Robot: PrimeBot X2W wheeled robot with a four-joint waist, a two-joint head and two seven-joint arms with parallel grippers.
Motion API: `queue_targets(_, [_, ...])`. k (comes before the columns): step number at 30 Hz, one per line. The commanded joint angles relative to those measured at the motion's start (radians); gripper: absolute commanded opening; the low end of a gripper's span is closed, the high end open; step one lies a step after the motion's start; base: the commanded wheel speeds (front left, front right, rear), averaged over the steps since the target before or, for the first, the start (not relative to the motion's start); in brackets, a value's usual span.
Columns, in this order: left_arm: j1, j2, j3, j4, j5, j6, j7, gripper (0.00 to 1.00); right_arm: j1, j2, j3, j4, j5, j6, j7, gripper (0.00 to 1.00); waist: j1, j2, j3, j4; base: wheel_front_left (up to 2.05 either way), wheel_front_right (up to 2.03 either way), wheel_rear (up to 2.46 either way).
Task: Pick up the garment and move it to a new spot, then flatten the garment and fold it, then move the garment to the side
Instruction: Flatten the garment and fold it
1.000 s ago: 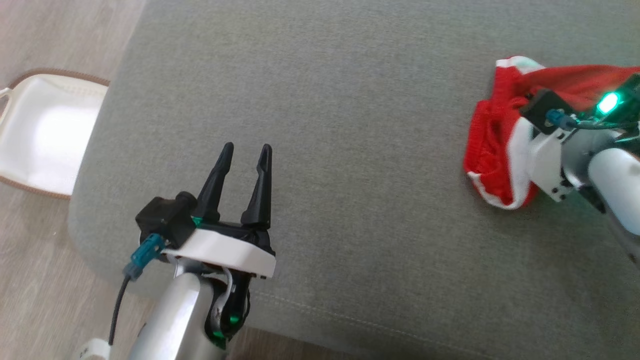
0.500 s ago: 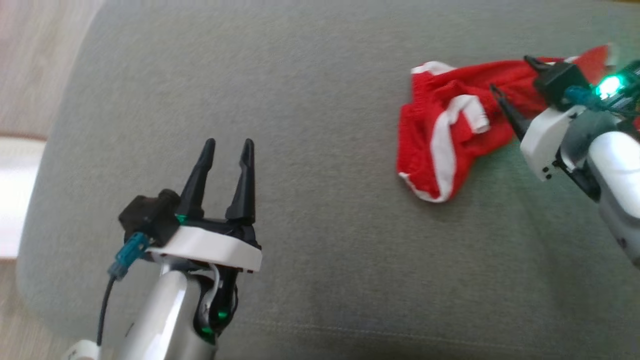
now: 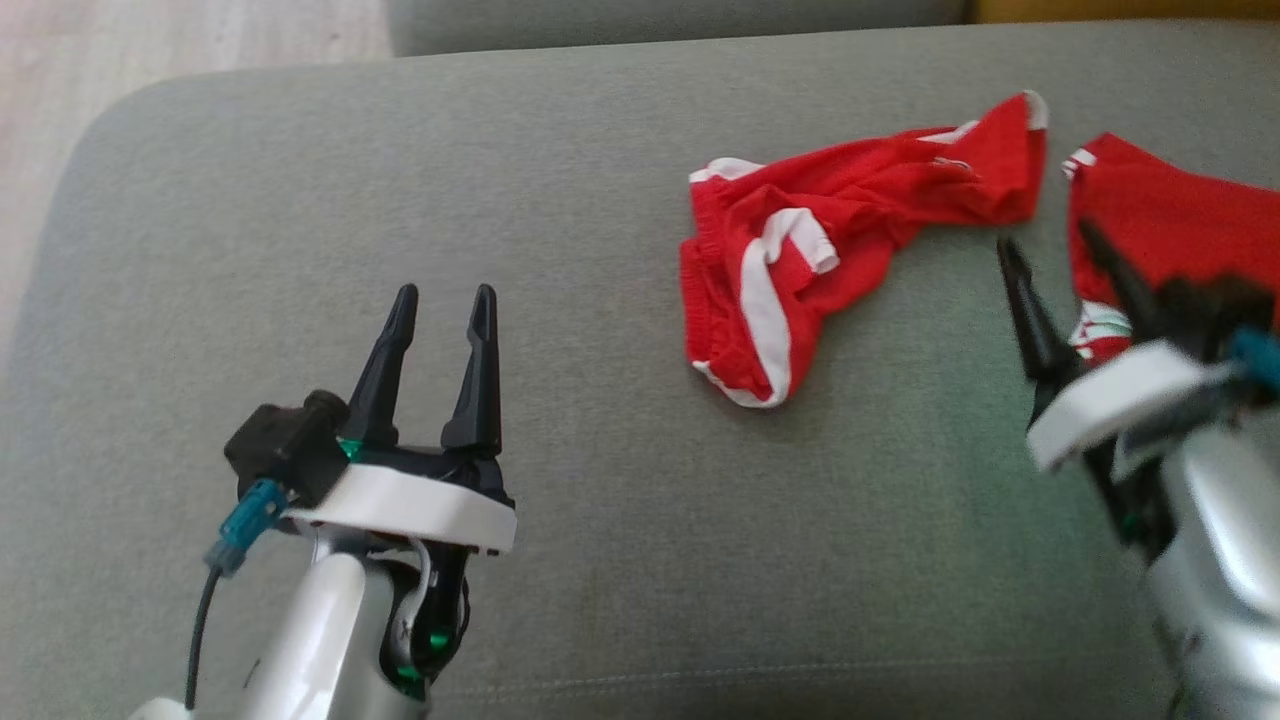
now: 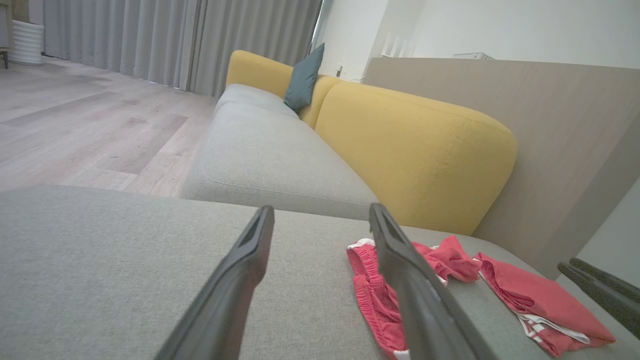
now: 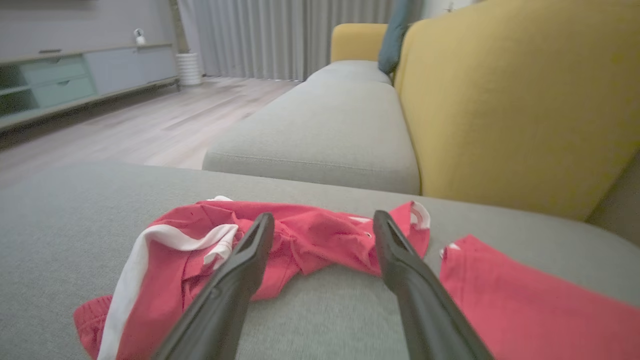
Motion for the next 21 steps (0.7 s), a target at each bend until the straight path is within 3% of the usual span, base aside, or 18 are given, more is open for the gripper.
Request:
queue_targets(1, [-0.027, 0.007, 0.033, -0.037, 0.013, -0.002, -0.012, 1.0, 0.046, 0.039, -0.034, -0.063, -0.018, 0.007, -0.019, 1.0, 0.0001, 0.0, 0.004, -0.022, 0.0, 0.0, 0.0])
queue_targets(8, [-0.037, 0.007, 0.018, -0.013, 0.028, -0.022, -0.012, 1.0, 0.161, 0.167, -0.136, -0.172, -0.093, 0.007, -0.012, 1.0, 0.0001, 0.0, 0.029, -0.063, 0.0, 0.0, 0.0])
queue_targets(13, [-0.068, 0.007, -0.035, 0.047, 0.083, -0.073, -0.012, 1.0, 0.168, 0.186, -0.166, -0.229, -0.121, 0.007, 0.017, 1.0, 0.0001, 0.0, 0.047, -0.078, 0.0, 0.0, 0.0])
queue_targets(16, [-0.112, 0.031, -0.128, 0.159, 0.16, -0.123, -0.011, 1.0, 0.169, 0.188, -0.178, -0.251, -0.129, 0.007, 0.03, 1.0, 0.0001, 0.0, 0.061, -0.084, 0.0, 0.0, 0.0])
queue_targets(21, [-0.21, 0.063, -0.25, 0.299, 0.209, -0.156, 0.024, 1.0, 0.165, 0.193, -0.174, -0.269, -0.138, 0.007, 0.042, 1.0, 0.0001, 0.0, 0.084, -0.099, 0.0, 0.0, 0.0])
